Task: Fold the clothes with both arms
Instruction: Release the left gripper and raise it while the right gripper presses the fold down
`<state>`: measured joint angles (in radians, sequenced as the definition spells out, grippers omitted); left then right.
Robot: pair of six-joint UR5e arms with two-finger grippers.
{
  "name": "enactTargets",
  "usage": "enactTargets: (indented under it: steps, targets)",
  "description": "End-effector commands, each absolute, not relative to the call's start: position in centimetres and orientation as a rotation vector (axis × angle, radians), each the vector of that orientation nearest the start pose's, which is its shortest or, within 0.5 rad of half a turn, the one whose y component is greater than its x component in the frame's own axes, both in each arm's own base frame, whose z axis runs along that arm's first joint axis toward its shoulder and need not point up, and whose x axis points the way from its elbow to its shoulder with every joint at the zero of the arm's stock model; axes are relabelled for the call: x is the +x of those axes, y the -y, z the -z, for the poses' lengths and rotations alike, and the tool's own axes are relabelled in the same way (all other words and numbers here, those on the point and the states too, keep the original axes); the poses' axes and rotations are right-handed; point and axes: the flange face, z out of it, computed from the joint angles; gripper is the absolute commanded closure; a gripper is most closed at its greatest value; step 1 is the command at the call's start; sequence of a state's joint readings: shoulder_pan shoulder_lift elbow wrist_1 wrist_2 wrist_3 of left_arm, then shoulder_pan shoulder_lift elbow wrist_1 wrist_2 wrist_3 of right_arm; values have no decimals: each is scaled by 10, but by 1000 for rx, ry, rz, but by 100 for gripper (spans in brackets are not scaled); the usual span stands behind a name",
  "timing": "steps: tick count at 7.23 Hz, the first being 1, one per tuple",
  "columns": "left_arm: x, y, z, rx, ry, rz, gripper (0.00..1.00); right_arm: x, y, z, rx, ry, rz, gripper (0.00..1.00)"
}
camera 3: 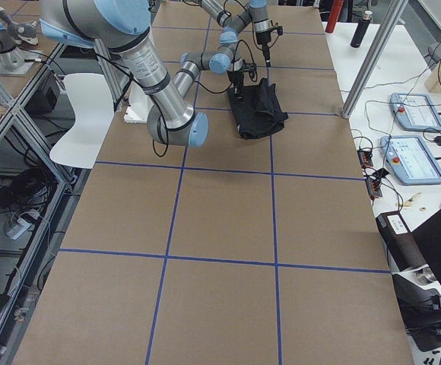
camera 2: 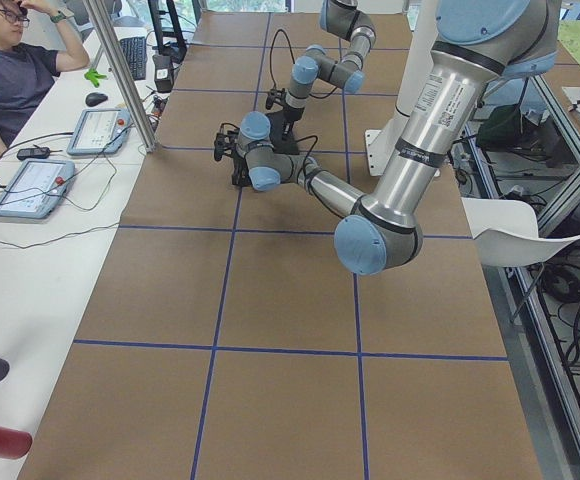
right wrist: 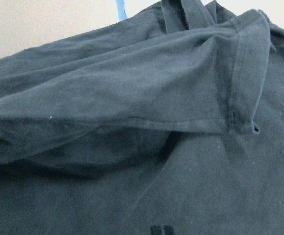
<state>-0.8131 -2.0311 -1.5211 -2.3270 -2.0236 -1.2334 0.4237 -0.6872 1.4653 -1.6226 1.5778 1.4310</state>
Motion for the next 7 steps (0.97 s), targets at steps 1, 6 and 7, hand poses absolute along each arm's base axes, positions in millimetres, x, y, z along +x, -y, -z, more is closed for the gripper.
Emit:
enactTargets:
  steps: [1,6,7]
  targets:
    - [394,548,-328,287,-1182,150,0,-641,466,-190,250,728,-291,100]
    - [382,536,-330,280,-1193,143,0,-626,582,-162,321,674,-376,100]
    - [375,529,-327,276,-1205,133,0,-625,605,-183,347,673,-384,100]
